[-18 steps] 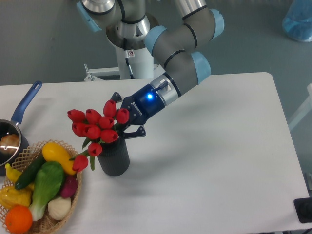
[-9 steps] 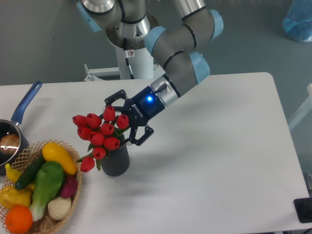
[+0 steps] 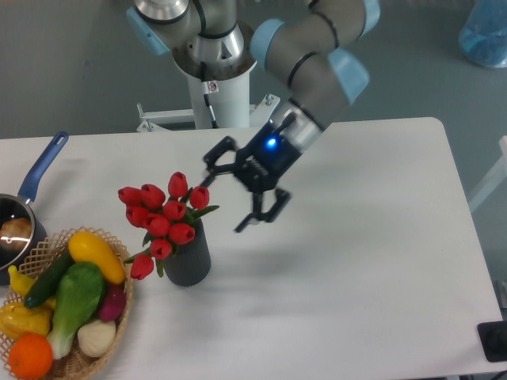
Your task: Insert the flowers into the vase
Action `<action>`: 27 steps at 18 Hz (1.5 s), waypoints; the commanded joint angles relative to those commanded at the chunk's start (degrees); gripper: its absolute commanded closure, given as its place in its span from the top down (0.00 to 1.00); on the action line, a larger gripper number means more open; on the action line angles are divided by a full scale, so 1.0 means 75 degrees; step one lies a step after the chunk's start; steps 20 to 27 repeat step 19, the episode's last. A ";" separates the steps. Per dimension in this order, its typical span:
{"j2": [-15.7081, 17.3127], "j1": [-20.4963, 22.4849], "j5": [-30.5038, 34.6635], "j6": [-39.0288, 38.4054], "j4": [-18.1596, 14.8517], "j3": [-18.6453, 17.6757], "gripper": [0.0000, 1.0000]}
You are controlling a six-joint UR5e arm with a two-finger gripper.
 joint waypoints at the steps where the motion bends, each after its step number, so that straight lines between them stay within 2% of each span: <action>1: 0.0000 0.0117 0.0094 0.0023 0.0000 0.0082 1.00; 5: -0.0023 0.0493 0.1112 0.0035 0.0012 0.0200 1.00; 9: 0.0035 0.0481 0.3535 0.0035 0.0012 0.0341 1.00; 17: -0.0257 0.0435 0.6116 0.0257 0.0000 0.0411 1.00; 27: -0.0293 0.0435 0.6294 0.0410 0.0000 0.0435 1.00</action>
